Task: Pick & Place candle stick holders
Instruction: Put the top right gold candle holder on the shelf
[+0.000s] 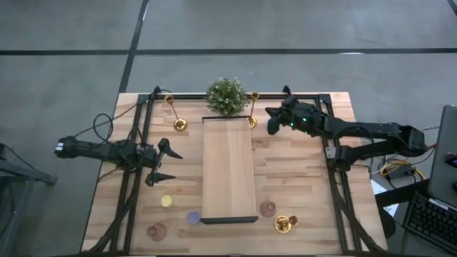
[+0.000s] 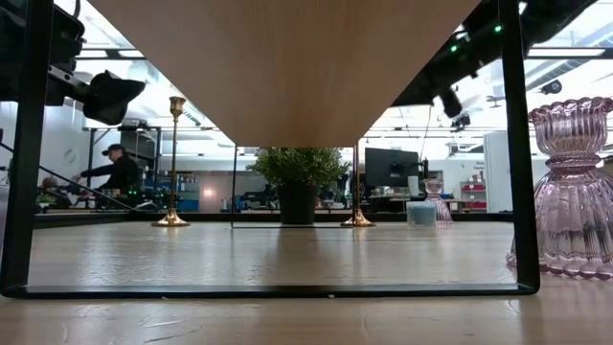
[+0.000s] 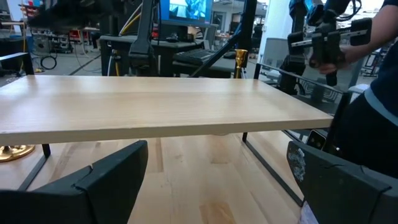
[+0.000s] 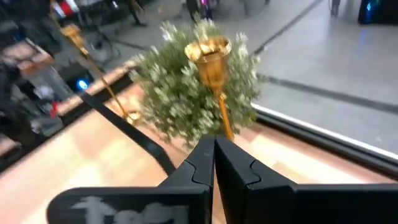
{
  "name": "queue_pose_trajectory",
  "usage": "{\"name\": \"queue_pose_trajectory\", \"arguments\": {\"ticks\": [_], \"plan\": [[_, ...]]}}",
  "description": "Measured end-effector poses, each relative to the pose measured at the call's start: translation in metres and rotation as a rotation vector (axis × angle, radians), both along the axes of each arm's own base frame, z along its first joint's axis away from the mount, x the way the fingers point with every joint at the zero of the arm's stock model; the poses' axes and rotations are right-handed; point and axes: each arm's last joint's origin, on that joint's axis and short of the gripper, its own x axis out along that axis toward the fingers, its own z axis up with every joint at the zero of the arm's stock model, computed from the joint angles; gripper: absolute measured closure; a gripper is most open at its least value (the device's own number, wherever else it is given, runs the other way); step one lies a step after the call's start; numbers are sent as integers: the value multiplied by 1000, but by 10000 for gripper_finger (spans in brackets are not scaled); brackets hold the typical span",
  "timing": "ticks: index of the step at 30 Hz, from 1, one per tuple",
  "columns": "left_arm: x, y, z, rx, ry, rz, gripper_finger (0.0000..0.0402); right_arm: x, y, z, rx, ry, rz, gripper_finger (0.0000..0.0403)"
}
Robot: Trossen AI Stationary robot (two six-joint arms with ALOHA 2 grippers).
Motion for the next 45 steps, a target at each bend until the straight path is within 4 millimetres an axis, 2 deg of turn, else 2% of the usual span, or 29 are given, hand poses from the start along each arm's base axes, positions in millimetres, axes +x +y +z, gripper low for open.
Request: {"name": "queue_pose_trajectory", "arguments": {"ticks": [6,10,15,24,29,36,41,45], "plan": [[0,0,0,0,0,0,14,14,-10,13,-30,44,-1,394],[0,0,0,0,0,0,14,25,-15,3,-67,124,16,394],[0,0,0,0,0,0,14,32,-26,-18,30,161,15,394],[0,0,0,0,0,0,14,39,-40,-28,-5,160,9,390],[0,0,0,0,0,0,14,40,-46,-30,28,124,-1,343],[0,0,0,0,0,0,14,45,-49,-35,-57,174,29,262],[0,0,0,0,0,0,14,47,-51,-38,-65,166,23,238],[0,0,0,0,0,0,14,52,-53,-39,-75,135,21,239]]}}
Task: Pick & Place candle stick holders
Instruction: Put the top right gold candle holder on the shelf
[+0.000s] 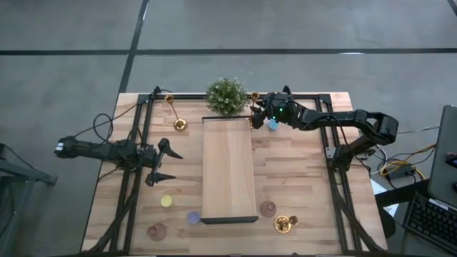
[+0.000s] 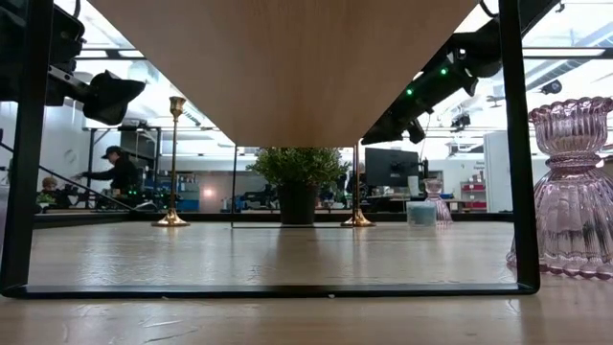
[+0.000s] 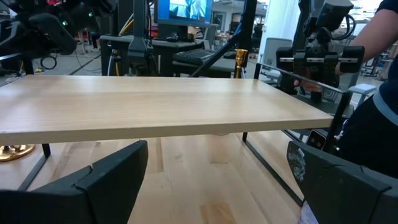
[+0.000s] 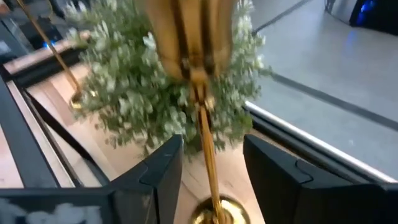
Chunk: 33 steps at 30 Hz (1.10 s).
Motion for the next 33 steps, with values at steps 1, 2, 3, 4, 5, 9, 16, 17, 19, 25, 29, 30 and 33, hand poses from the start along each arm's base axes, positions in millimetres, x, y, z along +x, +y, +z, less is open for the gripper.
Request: {"name": "queue_pose_trajectory", "arguments": {"ticks": [1,2,3,4,5,9,16,17,19,25,29,30,33], "plan": [[0,0,0,0,0,0,14,1,-1,0,-5,-10,-1,241],[0,0,0,0,0,0,14,2,-1,0,-11,-21,-1,244],[0,0,0,0,0,0,14,3,-2,-1,-12,-24,-2,247],[0,0,0,0,0,0,14,3,-2,-2,-9,-20,-4,251],[0,0,0,0,0,0,14,3,-2,-3,-8,-20,-8,255],[0,0,0,0,0,0,14,3,-3,-2,-8,-26,-13,277],[0,0,0,0,0,0,14,2,-3,1,-7,-37,-10,339],[0,0,0,0,0,0,14,2,-3,1,-6,-38,-8,350],[0,0,0,0,0,0,14,2,-3,1,-9,-40,-6,373],[0,0,0,0,0,0,14,0,-2,6,-12,-55,0,386],[0,0,0,0,0,0,14,-7,1,23,-47,-100,-5,388],[0,0,0,0,0,0,14,-10,2,28,-59,-109,-7,388],[0,0,0,0,0,0,14,-19,6,44,-114,-135,4,388]]}}
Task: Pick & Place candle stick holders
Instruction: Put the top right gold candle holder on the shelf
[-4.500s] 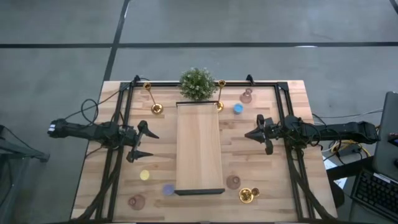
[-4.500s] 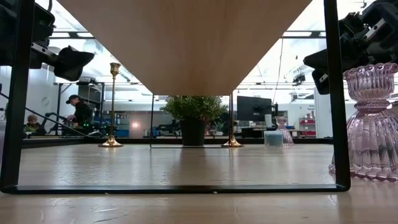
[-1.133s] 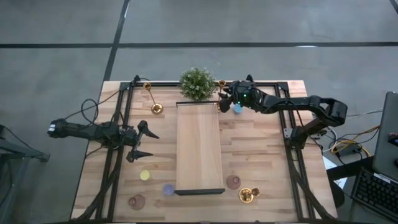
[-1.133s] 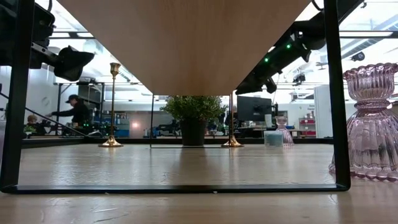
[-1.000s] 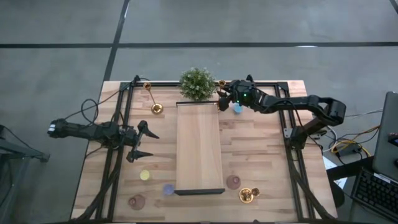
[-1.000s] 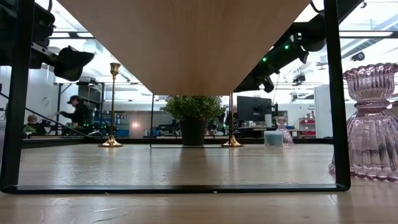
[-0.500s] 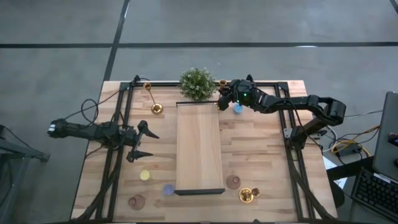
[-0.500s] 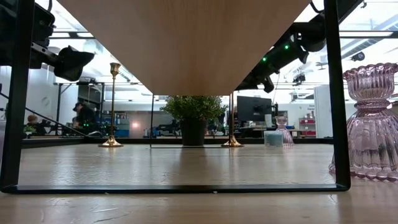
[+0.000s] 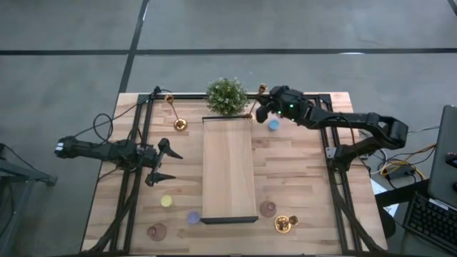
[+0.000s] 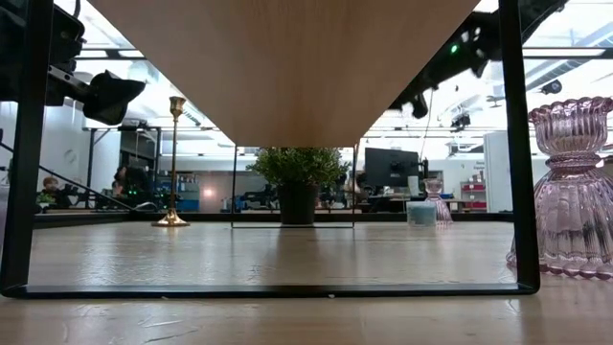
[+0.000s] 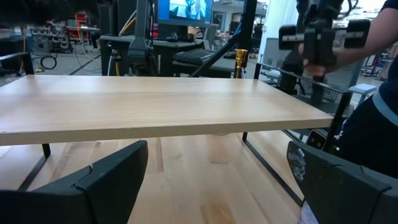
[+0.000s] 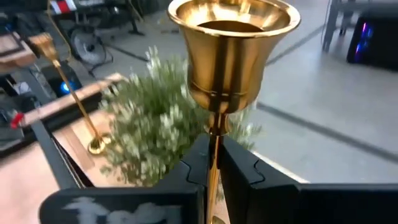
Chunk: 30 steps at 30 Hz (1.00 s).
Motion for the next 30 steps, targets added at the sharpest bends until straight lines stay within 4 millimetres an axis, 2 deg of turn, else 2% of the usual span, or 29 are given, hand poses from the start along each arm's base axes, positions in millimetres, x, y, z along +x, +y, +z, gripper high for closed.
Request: {"name": "queue_pose_trajectory", "arguments": {"ticks": [4,7,12,17,21,24,30], "plan": [[0,0,0,0,0,0,14,-17,8,20,-49,3,11,388],[0,0,0,0,0,0,14,-29,15,34,-42,71,18,389],[0,0,0,0,0,0,14,-39,20,71,-45,145,34,389],[0,0,0,0,0,0,14,-41,23,112,-41,173,75,389],[0,0,0,0,0,0,14,-37,32,131,-26,205,122,389],[0,0,0,0,0,0,14,-33,42,147,-37,143,227,389],[0,0,0,0,0,0,14,-20,63,148,-16,114,377,390]]}}
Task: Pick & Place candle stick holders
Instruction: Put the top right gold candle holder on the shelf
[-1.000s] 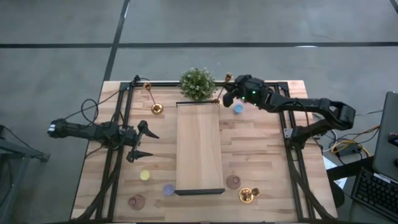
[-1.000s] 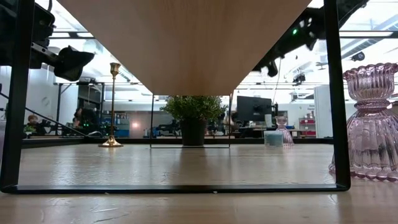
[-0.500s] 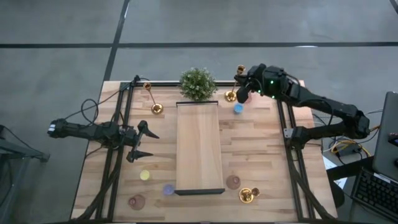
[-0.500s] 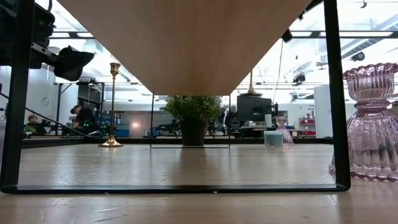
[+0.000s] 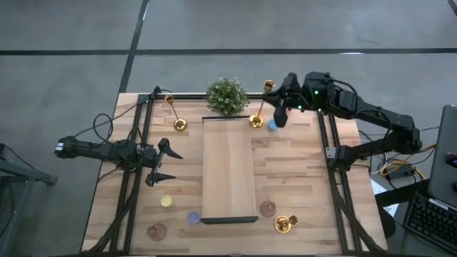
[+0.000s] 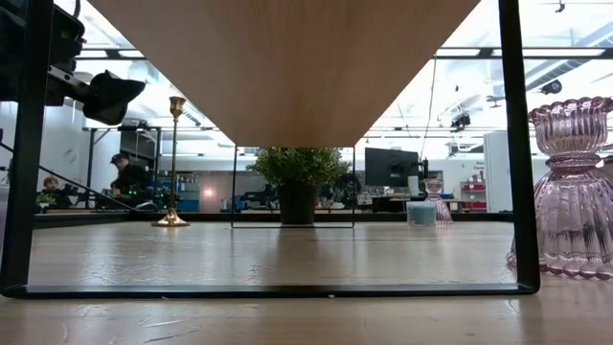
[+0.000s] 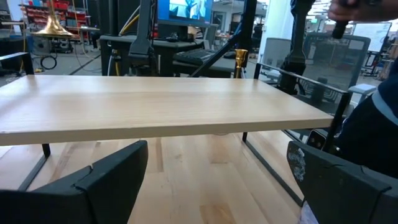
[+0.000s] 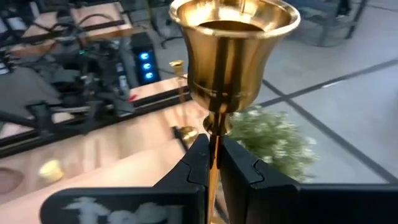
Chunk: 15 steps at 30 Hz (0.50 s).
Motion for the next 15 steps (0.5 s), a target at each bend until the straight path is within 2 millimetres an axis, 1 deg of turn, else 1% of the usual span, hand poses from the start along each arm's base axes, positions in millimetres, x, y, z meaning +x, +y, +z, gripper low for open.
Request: {"name": "queue_pose_trajectory", "arguments": {"ticks": [3,8,15], "plan": [[0,0,0,0,0,0,14,7,8,-3,5,8,40,390],[0,0,0,0,0,0,14,30,20,-15,-11,39,83,390],[0,0,0,0,-1,-1,14,51,19,-25,-31,43,66,390]]}}
